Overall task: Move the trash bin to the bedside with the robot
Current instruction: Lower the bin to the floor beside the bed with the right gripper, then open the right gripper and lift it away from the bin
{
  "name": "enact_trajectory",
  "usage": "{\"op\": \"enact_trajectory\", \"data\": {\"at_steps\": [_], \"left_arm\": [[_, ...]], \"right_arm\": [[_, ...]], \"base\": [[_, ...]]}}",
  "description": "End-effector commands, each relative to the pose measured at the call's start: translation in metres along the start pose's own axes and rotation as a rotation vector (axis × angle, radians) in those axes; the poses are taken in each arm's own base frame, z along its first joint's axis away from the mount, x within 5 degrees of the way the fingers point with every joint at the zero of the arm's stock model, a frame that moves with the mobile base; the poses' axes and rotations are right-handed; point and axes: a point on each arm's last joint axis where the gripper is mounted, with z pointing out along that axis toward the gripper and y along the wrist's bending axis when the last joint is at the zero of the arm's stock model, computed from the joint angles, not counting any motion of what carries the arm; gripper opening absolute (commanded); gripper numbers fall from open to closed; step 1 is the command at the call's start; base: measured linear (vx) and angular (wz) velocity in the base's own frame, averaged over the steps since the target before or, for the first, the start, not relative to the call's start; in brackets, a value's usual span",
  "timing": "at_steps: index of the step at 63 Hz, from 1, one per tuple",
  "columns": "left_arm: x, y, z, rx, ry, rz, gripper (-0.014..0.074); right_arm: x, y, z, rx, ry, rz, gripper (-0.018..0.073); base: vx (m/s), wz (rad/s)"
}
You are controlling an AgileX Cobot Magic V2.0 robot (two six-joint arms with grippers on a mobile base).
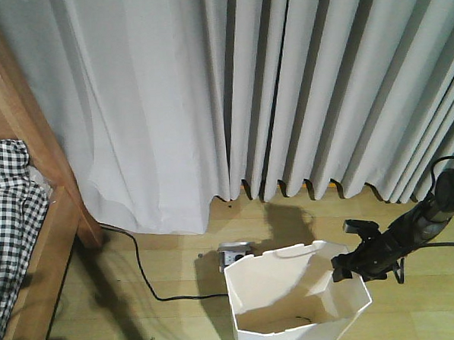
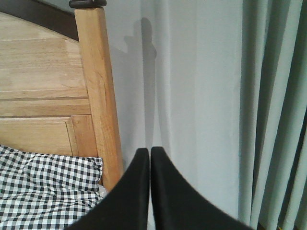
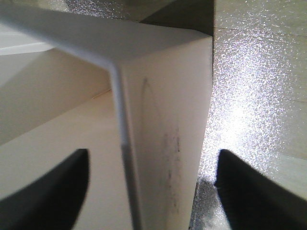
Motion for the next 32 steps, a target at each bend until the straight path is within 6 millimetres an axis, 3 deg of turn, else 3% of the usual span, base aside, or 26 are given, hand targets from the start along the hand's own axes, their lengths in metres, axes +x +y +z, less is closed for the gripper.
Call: {"op": "enact_trajectory", "data": {"at_steps": [1,32], "left_arm": [[-0.015,-0.001,-0.002,0.011,-0.102,-0.007,-0.0006],[-0.015,-0.001,-0.002,0.011,-0.102,-0.007,-0.0006]], "right_arm": [[-0.021,0.004,-0.022,0.001,-0.054,-0.023,0.0615],[-0.021,0.01,-0.034,-0.035,-0.002,-0.057,0.0526]], "base": [[0.0,0.0],[0.0,0.0]]}}
